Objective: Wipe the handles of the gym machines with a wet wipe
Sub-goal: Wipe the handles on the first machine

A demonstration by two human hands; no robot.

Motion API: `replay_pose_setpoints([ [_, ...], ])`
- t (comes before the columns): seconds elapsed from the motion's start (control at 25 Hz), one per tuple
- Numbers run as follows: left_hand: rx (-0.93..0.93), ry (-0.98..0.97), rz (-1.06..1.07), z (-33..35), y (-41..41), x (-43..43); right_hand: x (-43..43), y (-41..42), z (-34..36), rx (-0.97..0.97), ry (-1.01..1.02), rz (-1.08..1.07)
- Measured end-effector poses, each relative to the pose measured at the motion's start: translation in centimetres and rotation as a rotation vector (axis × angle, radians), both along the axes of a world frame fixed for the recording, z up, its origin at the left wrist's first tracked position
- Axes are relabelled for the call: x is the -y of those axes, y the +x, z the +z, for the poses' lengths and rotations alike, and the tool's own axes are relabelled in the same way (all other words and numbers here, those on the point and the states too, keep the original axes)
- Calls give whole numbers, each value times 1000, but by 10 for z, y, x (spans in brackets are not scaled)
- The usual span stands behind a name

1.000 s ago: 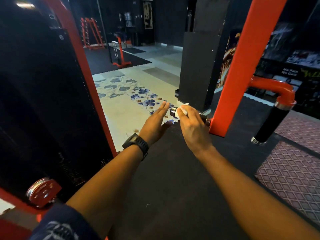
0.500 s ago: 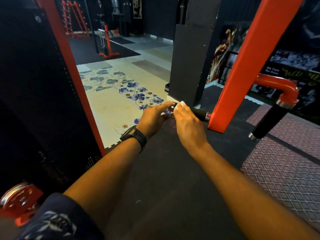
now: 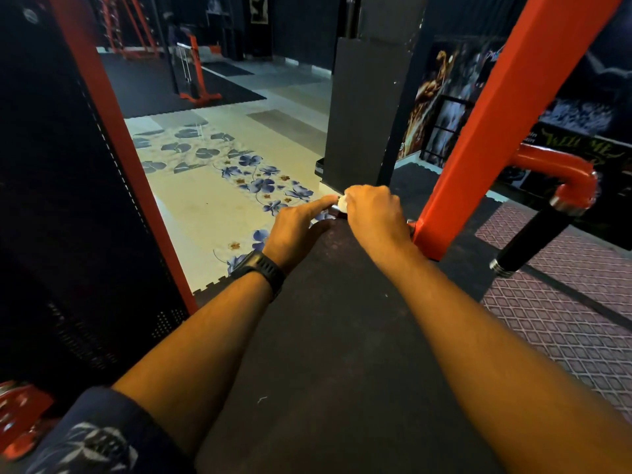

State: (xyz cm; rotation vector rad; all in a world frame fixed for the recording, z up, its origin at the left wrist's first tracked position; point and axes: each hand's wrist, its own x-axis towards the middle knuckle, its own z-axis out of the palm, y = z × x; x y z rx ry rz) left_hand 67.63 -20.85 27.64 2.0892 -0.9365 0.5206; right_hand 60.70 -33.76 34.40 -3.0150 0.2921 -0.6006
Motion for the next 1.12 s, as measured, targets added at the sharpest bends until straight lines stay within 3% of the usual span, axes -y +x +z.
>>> replay_pose_setpoints([
  [0.16, 8, -48, -13, 2, 6, 7, 6, 24, 30, -117, 167, -195],
  [0.28, 48, -97, -55, 1, 8, 7, 7, 26, 32, -164, 171, -190],
  [0.56, 46, -100, -102, 0, 19, 7, 24, -3, -27, 148, -146, 289],
  [0.72, 2, -120, -99, -4, 29, 11, 66, -11, -44, 320, -494, 558],
  [0.92, -64, -192, -176, -4, 38, 11, 72, -3, -37, 155, -892, 668],
  [1.12, -144, -216, -239, -2, 45, 14, 94, -7, -29, -55, -1041, 689],
])
